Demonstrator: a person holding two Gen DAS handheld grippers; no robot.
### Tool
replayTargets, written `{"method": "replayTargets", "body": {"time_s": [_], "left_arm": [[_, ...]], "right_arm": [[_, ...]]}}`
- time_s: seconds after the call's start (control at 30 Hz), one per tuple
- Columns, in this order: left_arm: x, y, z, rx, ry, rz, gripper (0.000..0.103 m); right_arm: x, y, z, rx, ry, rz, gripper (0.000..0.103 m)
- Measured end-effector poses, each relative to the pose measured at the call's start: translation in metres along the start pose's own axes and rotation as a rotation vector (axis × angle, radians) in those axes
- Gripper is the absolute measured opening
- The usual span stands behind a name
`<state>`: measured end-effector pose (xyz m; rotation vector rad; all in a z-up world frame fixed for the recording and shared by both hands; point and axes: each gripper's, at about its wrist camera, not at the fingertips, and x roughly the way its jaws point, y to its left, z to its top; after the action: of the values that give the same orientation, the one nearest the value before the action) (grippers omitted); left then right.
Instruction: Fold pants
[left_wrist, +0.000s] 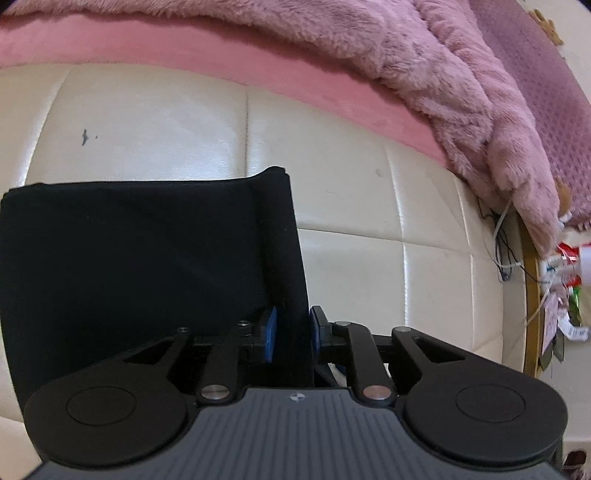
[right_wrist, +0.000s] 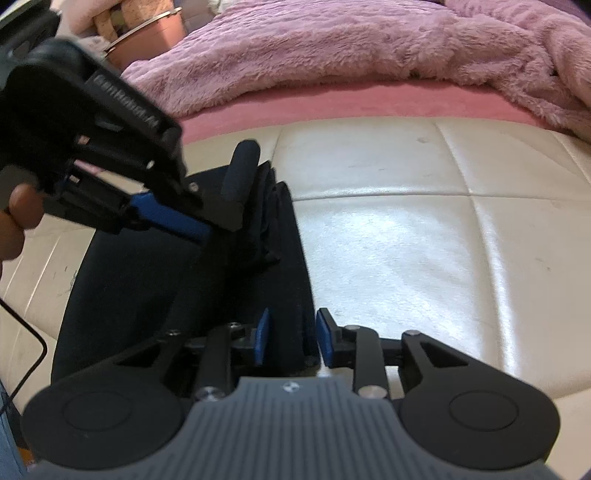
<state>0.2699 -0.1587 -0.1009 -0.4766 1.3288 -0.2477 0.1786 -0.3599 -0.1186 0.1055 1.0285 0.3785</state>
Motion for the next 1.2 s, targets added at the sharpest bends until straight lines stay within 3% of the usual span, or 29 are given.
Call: {"method": "replayTargets", "body": {"time_s": [0.17, 0.3, 0.53, 0.73, 0.8, 0.83, 0.87, 1.2], "left_arm": [[-0.035, 0.015, -0.010, 0.049, -0.074, -0.051, 0.028], [-0.063, 0.048, -0.023, 0.075, -0.156, 0.009, 0.028], [-0.080, 0.117, -0.051, -0.050, -0.195, 0.041, 0.028], [-0.087, 0.146, -0.065, -0.086, -0.212, 0.018, 0.028], [-0.092, 0.153, -0.065, -0.104, -0.228, 0.011, 0.028], [-0.095, 0.154, -0.065, -0.107, -0.238, 0.007, 0.028], [-0.098, 0.156, -0.065, -0.108, -0.249, 0.005, 0.028], [-0.100, 0.153, -0.060, -0.058, -0.293, 0.018, 0.025]], "right_arm": [[-0.022, -0.010, -0.001, 0.058, -0.043, -0.020, 0.026], [-0.045, -0.019, -0.005, 0.112, -0.079, -0.020, 0.029], [-0.056, -0.028, -0.011, 0.274, -0.085, 0.165, 0.039], [-0.034, -0.007, -0.018, 0.288, -0.012, 0.222, 0.039], [-0.025, -0.003, -0.019, 0.294, 0.009, 0.214, 0.032], [-0.022, 0.000, -0.018, 0.294, 0.017, 0.199, 0.011], [-0.020, 0.002, -0.016, 0.295, 0.019, 0.197, 0.005], [-0.066, 0.068, 0.063, 0.040, -0.091, 0.201, 0.003]]}}
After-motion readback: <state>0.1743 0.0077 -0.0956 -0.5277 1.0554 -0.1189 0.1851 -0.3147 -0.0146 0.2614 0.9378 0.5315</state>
